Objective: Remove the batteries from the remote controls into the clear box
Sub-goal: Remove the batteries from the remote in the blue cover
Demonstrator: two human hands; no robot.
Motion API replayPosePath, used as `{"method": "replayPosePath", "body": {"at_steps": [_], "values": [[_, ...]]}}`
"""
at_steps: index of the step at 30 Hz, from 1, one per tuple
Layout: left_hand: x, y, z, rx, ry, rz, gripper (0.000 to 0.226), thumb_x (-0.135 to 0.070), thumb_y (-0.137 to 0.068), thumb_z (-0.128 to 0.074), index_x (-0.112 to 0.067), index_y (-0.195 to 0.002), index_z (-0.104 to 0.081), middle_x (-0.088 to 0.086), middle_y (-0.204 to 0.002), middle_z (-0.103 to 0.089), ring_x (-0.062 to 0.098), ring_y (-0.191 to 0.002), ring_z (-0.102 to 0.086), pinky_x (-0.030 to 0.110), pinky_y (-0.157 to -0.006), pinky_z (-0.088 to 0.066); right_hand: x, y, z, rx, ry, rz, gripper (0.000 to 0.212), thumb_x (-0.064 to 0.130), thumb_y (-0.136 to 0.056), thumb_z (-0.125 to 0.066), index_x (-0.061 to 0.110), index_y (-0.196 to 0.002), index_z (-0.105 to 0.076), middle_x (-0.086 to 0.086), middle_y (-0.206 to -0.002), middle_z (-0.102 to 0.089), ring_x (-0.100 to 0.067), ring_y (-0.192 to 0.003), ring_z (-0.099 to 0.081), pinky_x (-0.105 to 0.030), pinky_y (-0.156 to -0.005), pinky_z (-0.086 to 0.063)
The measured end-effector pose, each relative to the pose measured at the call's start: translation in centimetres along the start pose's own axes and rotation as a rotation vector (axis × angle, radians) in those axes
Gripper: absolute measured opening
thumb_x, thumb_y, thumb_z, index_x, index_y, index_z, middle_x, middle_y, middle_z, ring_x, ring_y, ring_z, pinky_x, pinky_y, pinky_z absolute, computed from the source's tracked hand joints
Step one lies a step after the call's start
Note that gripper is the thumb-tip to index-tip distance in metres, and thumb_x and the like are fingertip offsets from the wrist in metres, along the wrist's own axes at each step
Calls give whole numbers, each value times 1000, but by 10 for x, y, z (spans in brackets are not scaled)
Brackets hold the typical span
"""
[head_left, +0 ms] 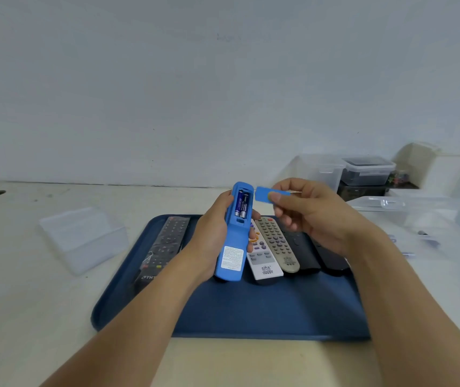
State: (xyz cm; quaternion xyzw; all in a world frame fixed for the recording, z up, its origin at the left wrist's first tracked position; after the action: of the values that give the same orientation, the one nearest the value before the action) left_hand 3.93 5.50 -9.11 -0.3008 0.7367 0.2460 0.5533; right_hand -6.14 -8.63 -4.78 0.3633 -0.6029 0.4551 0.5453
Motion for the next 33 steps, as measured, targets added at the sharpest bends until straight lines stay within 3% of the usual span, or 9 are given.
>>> {"method": "replayPosePath", "body": {"at_steps": [4,7,10,14,19,24,29,31,33], "values": [[0,-1,-3,20,51,-70,35,-39,-105,-45,-9,-110,-63,14,-74,-64,22,-55,-60,31,-50,-51,-8,-6,-25,-35,96,-10,13,15,-98,-62,6,-89,-65,-10,-70,-69,-14,-54,-57,-20,-48,-43],[-2,-1,-2,-6,58,-146,23,-32,-107,-44,-18,-101,-61,11,-71,-64,20,-52,-59,30,-47,-50,-9,-5,-31,-78,207,-27,25,22,-96,-65,7,-76,-66,-6,-64,-67,-10,-48,-54,-20,-47,-40],[-3,0,-1,3,33,-176,27,-37,-107,-43,-17,-103,-62,11,-74,-65,20,-54,-59,31,-49,-50,-8,-4,-33,-53,7,-93,25,20,-96,-65,7,-74,-67,0,-56,-56,-7,-43,-45,-16,-41,-36],[-4,3,-6,47,-72,-166,56,-59,-94,-47,-9,-117,-58,10,-77,-67,21,-59,-61,32,-52,-52,-9,-3,-37,-49,-195,-189,20,19,-94,-67,7,-77,-66,0,-59,-48,-7,-47,-40,-17,-39,-33],[-7,5,-9,93,-210,-304,39,-52,-87,-67,-26,-114,-57,-7,-81,-70,15,-68,-67,29,-56,-55,-10,-2,-42,-51,-226,-191,28,17,-94,-66,10,-68,-70,-1,-58,-50,-9,-48,-43,-17,-39,-35],[-8,3,-6,103,-221,-329,37,-48,-83,-75,-33,-113,-58,-7,-86,-71,15,-78,-72,34,-63,-58,-13,-4,-46,-34,-327,-212,30,20,-95,-67,12,-66,-65,0,-58,-48,-7,-48,-40,-17,-38,-34],[-7,3,-7,169,-250,-323,33,-45,-91,-67,-28,-116,-56,-7,-81,-66,15,-76,-68,34,-63,-58,-15,-3,-41,-42,-305,-273,25,19,-90,-70,9,-67,-70,-3,-61,-53,-5,-46,-43,-14,-36,-33],[-7,3,-7,199,-259,-320,23,-43,-96,-62,-29,-113,-56,-6,-77,-62,17,-70,-63,34,-62,-57,-17,-2,-41,-31,-315,-315,18,23,-79,-76,7,-73,-73,-4,-63,-58,-3,-45,-45,-10,-35,-33],[-9,5,-7,216,-253,-305,22,-43,-98,-60,-27,-112,-56,-4,-75,-59,19,-66,-62,35,-61,-57,-18,-2,-40,-17,-314,-336,25,27,-70,-78,4,-80,-73,-5,-64,-61,-3,-44,-48,-9,-34,-35]]}}
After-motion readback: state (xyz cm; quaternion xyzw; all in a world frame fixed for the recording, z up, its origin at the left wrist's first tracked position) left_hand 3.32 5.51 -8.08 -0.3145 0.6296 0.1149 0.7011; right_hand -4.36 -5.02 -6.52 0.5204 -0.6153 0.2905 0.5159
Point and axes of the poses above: each hand's wrist, its own y-axis away from the middle knuckle, its own z-axis out of the back of the hand, x = y × z, the point moved 4 cm from there along -y, towards the middle knuckle
